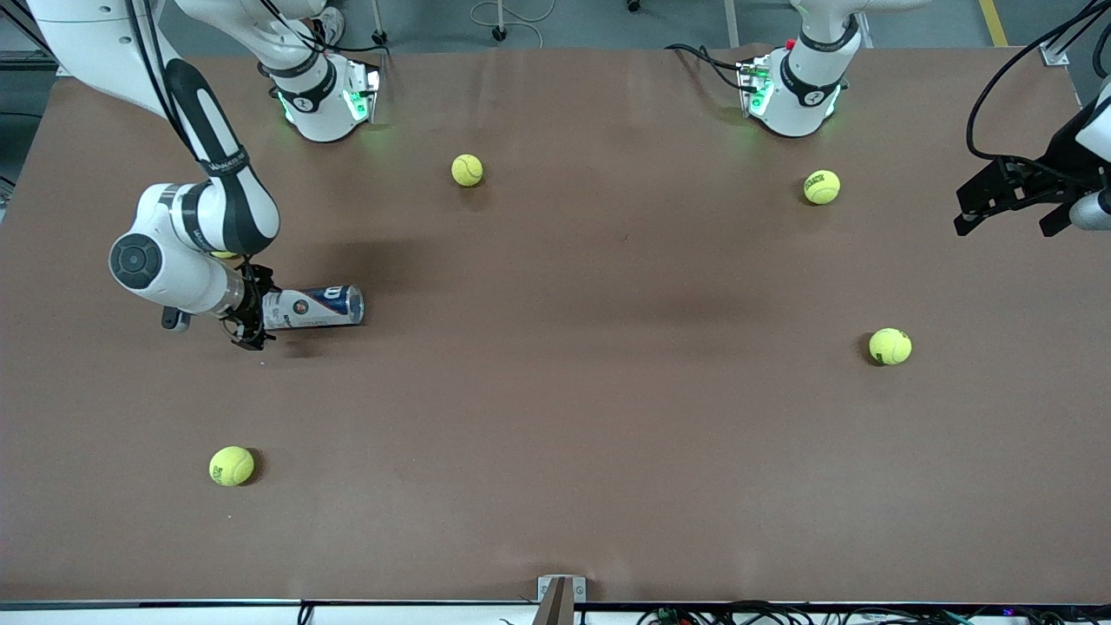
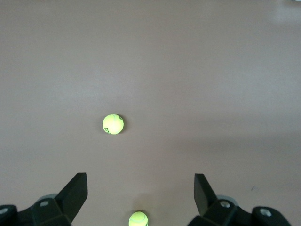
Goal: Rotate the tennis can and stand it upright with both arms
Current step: 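Close the right gripper around the end of the white can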
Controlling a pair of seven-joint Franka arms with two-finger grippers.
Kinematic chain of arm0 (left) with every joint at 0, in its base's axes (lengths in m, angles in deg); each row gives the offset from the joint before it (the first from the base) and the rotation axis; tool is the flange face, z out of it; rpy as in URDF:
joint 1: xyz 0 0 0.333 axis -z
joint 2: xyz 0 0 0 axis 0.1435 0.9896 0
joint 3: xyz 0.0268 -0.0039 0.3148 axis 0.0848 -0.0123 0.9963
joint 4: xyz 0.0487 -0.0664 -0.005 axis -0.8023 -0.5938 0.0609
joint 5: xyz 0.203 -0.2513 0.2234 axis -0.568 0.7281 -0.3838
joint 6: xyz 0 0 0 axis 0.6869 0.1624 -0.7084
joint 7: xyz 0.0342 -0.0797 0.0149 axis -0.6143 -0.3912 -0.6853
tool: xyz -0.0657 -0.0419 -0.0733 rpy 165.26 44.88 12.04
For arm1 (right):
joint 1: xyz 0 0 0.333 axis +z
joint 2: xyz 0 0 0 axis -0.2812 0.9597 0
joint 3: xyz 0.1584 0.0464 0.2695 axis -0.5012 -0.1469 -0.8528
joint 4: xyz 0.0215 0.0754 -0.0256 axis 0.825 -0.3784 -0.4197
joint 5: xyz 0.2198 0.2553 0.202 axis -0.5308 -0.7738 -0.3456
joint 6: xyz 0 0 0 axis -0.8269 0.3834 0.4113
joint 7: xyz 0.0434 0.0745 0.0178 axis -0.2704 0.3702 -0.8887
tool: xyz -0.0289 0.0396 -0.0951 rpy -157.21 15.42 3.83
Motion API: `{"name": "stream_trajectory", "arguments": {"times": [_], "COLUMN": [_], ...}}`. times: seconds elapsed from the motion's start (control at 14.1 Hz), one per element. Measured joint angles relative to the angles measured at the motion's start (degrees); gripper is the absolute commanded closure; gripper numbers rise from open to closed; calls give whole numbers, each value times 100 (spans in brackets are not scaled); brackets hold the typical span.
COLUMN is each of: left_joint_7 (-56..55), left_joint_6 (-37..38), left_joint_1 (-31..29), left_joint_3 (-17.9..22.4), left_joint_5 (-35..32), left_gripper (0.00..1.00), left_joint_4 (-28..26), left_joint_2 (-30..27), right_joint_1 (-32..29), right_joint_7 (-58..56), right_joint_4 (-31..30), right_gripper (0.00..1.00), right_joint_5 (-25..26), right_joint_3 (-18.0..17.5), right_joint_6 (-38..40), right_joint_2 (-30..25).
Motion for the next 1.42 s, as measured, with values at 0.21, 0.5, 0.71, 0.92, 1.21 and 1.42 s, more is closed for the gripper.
{"name": "stream_trajectory", "arguments": {"times": [0.21, 0.5, 0.71, 0.92, 1.21, 1.42], "left_joint_7": [0, 0, 0, 0, 0, 0], "left_joint_6": [0, 0, 0, 0, 3, 4], "left_joint_1": [0, 0, 0, 0, 0, 0], "left_joint_3": [0, -1, -1, -2, -2, -2], "left_joint_5": [0, 0, 0, 0, 0, 0], "left_gripper": [0, 0, 0, 0, 0, 0], "left_joint_4": [0, 0, 0, 0, -4, -5], "left_joint_2": [0, 0, 0, 0, 0, 0], "right_joint_1": [41, 119, 159, 160, 160, 161], "right_joint_7": [40, 44, 52, 53, 52, 51], "right_joint_4": [-92, -185, -242, -247, -240, -232], "right_gripper": [3, 8, 18, 27, 34, 34], "right_joint_5": [0, -1, -1, -1, -1, -1], "right_joint_3": [-1, -6, -8, -8, -8, -8], "right_joint_6": [-79, -187, -322, -327, -303, -278], "right_joint_2": [13, 98, 181, 194, 174, 161]}}
